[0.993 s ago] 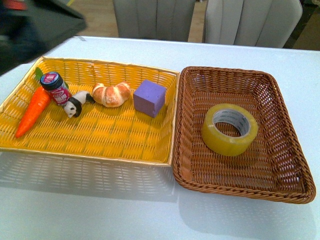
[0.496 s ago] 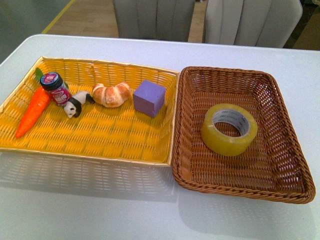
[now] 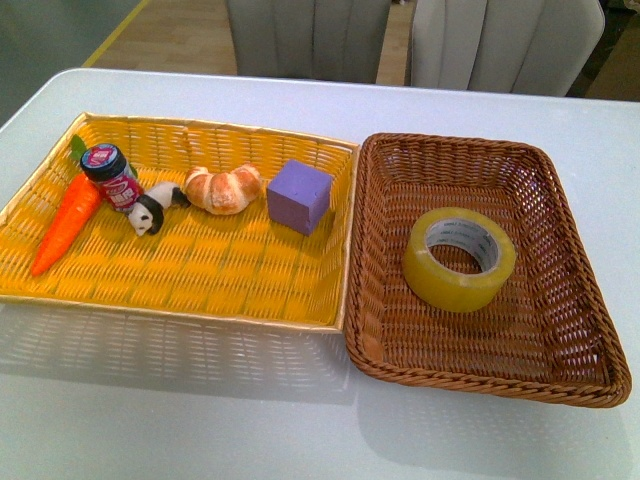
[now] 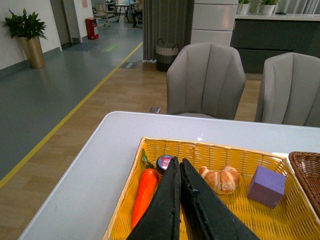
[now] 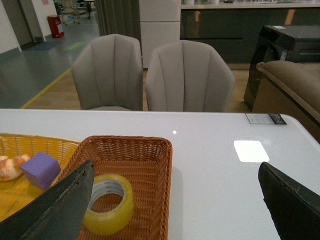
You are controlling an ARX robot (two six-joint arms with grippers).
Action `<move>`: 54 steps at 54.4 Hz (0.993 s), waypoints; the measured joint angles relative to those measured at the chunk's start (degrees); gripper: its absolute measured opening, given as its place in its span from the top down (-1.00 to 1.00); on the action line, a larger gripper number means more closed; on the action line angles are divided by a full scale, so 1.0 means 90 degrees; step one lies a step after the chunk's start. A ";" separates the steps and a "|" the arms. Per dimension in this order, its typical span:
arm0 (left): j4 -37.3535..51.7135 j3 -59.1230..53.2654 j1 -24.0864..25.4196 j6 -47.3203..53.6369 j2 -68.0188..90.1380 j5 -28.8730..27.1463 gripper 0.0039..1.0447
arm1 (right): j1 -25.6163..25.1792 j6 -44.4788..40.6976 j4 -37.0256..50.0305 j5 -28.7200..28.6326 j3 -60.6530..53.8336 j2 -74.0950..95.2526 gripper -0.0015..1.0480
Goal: Move tape to another basket
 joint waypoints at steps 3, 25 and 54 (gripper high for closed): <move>-0.0146 0.0000 0.0000 0.0000 -0.0163 -0.0002 0.97 | 0.0000 0.0000 0.0000 -0.0002 0.0000 0.0000 -0.83; -0.1141 0.0000 0.0000 0.0000 -0.1168 -0.0002 0.97 | 0.0000 0.0000 0.0000 -0.0002 0.0000 0.0000 -0.83; -0.2718 0.0000 0.0000 0.0002 -0.2642 0.0000 0.97 | 0.0000 0.0000 0.0000 -0.0002 0.0000 0.0000 -0.83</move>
